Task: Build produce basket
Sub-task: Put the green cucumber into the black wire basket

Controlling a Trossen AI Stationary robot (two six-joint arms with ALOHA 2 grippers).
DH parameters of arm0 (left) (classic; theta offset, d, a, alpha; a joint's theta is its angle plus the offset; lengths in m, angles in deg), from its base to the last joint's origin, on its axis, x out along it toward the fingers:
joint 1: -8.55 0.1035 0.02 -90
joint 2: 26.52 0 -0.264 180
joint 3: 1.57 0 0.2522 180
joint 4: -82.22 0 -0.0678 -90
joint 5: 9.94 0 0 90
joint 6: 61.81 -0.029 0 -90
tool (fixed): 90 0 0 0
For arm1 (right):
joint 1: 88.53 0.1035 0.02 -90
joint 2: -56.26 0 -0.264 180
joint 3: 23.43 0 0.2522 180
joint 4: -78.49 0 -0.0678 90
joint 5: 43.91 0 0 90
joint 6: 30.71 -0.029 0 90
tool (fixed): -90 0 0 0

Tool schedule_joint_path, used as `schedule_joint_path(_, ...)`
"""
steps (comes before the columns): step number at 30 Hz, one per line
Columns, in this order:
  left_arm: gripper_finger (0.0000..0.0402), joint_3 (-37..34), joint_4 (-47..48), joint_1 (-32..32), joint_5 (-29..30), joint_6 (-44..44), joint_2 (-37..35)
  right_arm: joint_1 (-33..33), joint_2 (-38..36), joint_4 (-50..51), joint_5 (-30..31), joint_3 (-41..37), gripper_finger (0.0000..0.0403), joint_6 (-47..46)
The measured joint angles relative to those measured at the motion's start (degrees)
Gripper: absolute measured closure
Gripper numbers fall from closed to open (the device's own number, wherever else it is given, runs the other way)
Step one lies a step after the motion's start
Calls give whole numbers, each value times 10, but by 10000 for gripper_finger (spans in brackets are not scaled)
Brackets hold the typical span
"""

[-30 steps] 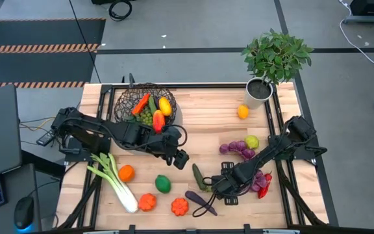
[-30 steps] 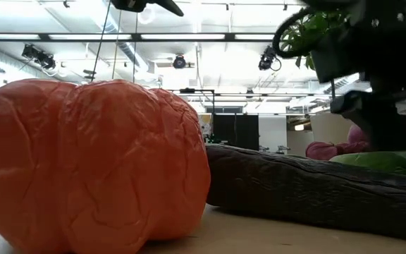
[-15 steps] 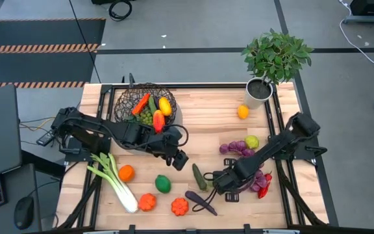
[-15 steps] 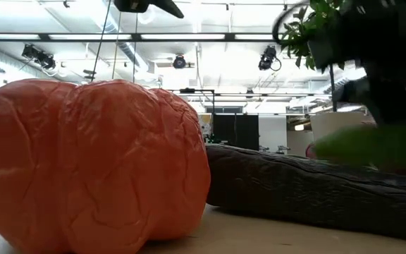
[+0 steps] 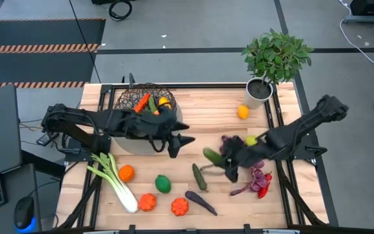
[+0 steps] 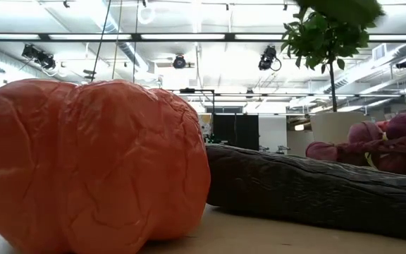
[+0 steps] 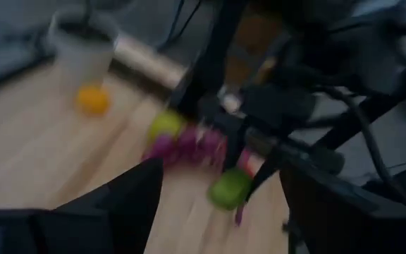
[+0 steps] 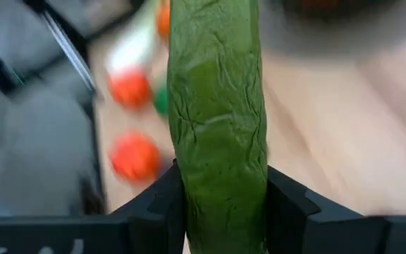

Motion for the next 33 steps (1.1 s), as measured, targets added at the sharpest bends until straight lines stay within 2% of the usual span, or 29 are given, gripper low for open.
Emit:
schedule_joint_path(7,111,0,-98,4,-2,-75,-3,-63,-52,-187,40,0,260,67)
schedule_joint_path(12,111,0,-113,9,-23,-70,-3,-92,-58,-262,40,1,260,103)
schedule_joint_path(19,111,-1,-107,22,-1,-35,3,-110,-32,-365,39,0,260,145)
schedule_joint_path(23,111,0,-104,32,29,-29,3,-112,-18,-403,41,0,260,156)
schedule_joint_path(33,111,0,-111,41,36,-29,7,-120,0,-421,38,0,260,147)
